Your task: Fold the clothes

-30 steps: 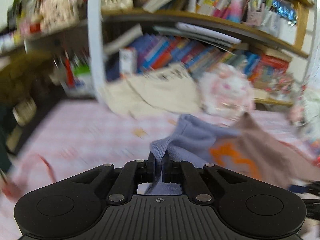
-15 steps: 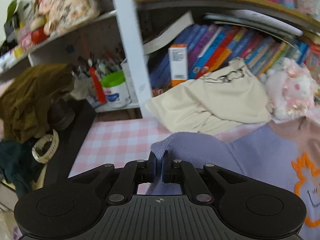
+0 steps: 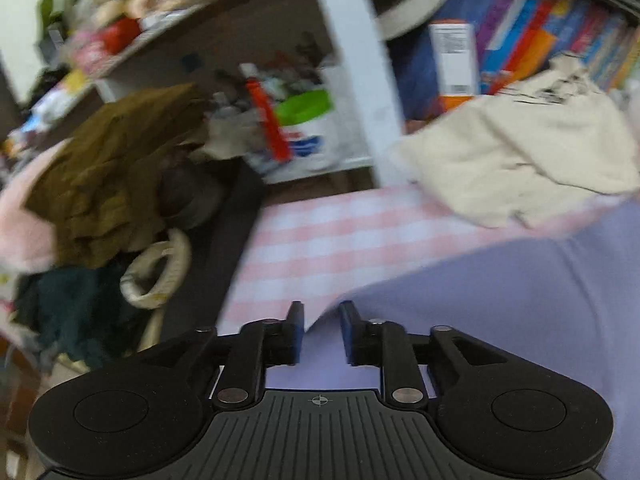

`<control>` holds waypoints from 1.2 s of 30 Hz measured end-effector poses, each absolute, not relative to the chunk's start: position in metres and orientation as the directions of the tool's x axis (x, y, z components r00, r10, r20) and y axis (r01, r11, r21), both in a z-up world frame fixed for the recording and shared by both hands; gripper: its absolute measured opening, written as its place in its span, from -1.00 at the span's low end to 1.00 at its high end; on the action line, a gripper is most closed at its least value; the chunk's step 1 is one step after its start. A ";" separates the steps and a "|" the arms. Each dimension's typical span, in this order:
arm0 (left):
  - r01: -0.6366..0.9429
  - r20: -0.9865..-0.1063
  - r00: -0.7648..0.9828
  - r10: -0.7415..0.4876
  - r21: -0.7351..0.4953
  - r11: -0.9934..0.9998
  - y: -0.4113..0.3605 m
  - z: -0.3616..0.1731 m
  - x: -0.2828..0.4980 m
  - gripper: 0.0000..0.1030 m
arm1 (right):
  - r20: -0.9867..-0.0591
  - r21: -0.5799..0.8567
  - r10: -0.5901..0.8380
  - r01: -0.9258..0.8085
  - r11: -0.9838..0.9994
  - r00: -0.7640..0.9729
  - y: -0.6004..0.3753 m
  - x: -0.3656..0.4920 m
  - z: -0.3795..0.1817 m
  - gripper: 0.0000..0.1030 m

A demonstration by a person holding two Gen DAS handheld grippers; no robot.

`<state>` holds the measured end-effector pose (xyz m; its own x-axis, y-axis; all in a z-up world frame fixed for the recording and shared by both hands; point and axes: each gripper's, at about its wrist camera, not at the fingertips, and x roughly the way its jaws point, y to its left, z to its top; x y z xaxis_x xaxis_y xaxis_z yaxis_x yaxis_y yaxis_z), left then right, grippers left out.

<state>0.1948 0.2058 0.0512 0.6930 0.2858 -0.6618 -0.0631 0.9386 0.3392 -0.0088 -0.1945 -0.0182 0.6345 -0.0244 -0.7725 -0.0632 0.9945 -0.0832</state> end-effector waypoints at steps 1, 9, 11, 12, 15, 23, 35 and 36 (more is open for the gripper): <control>-0.080 -0.639 0.700 0.319 0.374 0.924 0.208 0.053 0.193 -0.36 | -0.773 -0.086 -0.026 -0.064 0.994 0.634 -0.194 -0.009 -0.018 -0.53; -0.018 -0.543 0.828 0.144 0.231 0.973 0.190 0.086 0.134 0.19 | -0.763 -0.090 -0.013 -0.086 0.992 0.647 -0.194 -0.009 -0.020 -0.52; 0.058 -0.531 0.847 0.004 0.100 0.993 0.163 0.083 0.108 0.35 | -0.762 -0.086 0.001 -0.102 0.991 0.648 -0.195 -0.008 -0.019 -0.52; 0.092 -0.529 0.847 -0.056 0.042 0.995 0.148 0.078 0.096 0.40 | -0.762 -0.083 0.009 -0.111 0.990 0.648 -0.196 -0.008 -0.019 -0.51; 0.172 -0.552 0.811 -0.195 -0.094 0.981 0.101 0.059 0.063 0.48 | -0.728 -0.064 0.048 -0.138 0.988 0.684 -0.205 -0.012 -0.011 -0.33; 0.159 -0.668 0.718 -0.197 -0.119 0.980 -0.012 0.015 0.013 0.53 | -0.697 -0.107 0.088 -0.225 0.969 0.712 -0.258 -0.015 -0.001 -0.06; -0.037 -0.700 0.714 -0.014 -0.058 0.998 -0.084 0.008 -0.030 0.64 | -0.669 -0.061 0.216 -0.342 0.938 0.711 -0.327 -0.020 -0.002 0.27; -0.045 -0.703 0.711 -0.007 -0.055 0.997 -0.087 0.009 -0.031 0.64 | -0.668 -0.055 0.220 -0.343 0.938 0.711 -0.332 -0.020 -0.002 0.27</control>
<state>-0.0310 -0.0874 0.0086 0.7109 -0.0066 -0.7033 -0.0451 0.9975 -0.0550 -0.0201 -0.3325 -0.0019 0.7106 0.2203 -0.6682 -0.3427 0.9378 -0.0553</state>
